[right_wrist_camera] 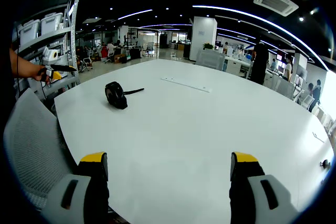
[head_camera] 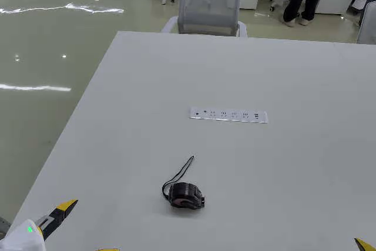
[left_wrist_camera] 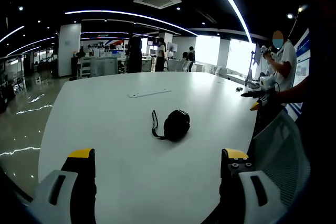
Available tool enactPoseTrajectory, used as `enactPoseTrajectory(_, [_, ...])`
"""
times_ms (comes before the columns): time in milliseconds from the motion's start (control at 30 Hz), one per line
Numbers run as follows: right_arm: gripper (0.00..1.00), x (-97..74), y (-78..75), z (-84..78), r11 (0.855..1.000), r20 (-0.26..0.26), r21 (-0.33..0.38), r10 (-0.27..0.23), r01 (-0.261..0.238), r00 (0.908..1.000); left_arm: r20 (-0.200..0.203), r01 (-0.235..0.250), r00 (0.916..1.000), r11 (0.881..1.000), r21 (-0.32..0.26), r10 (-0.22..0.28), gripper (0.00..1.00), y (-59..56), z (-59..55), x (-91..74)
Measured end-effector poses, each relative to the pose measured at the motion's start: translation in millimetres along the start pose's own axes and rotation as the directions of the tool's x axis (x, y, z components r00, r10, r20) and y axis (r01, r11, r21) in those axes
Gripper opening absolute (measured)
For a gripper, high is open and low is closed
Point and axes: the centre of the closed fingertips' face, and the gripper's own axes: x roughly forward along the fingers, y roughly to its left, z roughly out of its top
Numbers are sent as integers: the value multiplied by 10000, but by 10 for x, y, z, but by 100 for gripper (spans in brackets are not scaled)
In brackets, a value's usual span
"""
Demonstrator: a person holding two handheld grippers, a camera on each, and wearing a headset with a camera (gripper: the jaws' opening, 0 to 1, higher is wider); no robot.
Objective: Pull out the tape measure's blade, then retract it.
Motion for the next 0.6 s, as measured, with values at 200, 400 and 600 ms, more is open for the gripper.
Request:
enactPoseTrajectory(200, [99, 65, 44, 22, 9997, -15, -117, 223, -224, 9997, -101, 176, 9998, 9997, 152, -175, 99, -21, 41, 82])
enactPoseTrajectory(400, [99, 152, 88, 82, 9989, 69, -253, 386, -384, 9992, -29, 290, 9996, 9993, 230, -290, 99, -35, 107, 181])
enactPoseTrajectory(600, [99, 237, 145, 130, 9970, -27, -406, 659, -659, 9978, -7, 440, 9990, 9985, 338, -440, 99, -66, 163, 299])
